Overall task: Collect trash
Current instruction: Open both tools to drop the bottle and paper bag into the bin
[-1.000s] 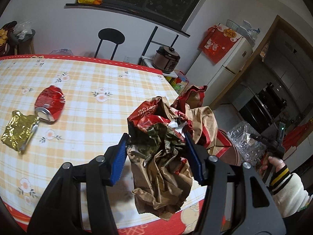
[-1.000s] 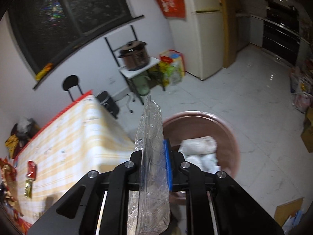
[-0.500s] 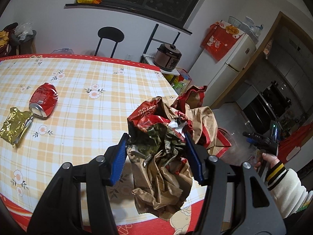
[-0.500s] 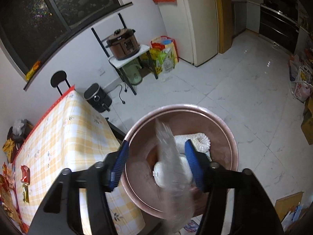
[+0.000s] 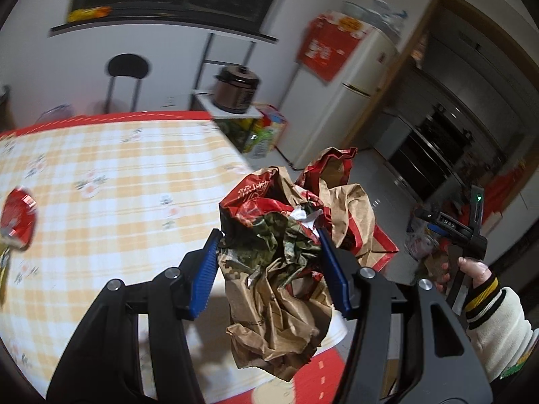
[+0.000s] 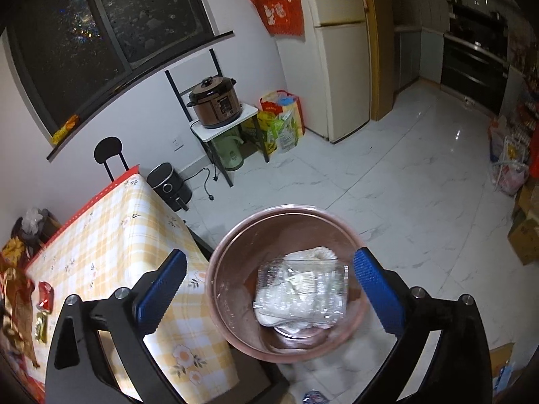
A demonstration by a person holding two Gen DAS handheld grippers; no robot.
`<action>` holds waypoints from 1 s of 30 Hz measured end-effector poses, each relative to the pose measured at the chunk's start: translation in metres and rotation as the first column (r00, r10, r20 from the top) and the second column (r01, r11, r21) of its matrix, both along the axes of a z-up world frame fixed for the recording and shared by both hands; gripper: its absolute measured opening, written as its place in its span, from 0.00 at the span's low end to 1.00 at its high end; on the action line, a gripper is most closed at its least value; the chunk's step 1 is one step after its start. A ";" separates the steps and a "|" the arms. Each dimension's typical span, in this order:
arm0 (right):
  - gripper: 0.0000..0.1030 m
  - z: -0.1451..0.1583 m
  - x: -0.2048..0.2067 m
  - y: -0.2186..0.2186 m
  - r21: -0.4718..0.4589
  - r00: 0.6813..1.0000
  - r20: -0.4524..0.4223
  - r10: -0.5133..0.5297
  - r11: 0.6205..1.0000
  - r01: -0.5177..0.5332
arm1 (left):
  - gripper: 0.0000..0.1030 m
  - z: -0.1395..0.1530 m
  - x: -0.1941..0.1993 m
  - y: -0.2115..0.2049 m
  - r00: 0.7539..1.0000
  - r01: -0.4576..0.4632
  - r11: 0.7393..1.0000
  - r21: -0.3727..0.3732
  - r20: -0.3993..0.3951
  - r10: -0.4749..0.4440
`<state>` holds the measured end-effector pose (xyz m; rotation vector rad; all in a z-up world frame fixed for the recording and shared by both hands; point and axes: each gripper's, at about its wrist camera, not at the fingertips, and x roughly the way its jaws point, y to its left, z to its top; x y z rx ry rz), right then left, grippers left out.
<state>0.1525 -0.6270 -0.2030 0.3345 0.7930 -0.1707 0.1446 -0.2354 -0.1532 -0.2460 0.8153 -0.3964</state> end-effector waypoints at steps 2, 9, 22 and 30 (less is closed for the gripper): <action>0.95 0.007 -0.012 -0.004 -0.008 1.000 0.010 -0.008 1.000 0.008 | 0.56 0.001 0.012 -0.024 0.999 0.045 0.999 -0.003 0.006 -0.045; 0.95 0.021 -0.048 -0.026 -0.024 0.998 0.029 -0.052 0.998 0.053 | 0.56 0.005 0.054 -0.109 0.984 0.174 0.985 -0.019 0.036 -0.174; 0.95 0.011 -0.096 -0.069 -0.051 0.988 -0.022 -0.150 0.987 0.149 | 0.62 -0.018 0.112 -0.258 0.946 0.324 0.945 -0.051 0.044 -0.322; 0.95 0.011 -0.096 -0.068 -0.045 0.988 -0.019 -0.155 0.987 0.154 | 0.92 -0.001 0.114 -0.267 0.937 0.334 0.940 -0.071 0.133 -0.323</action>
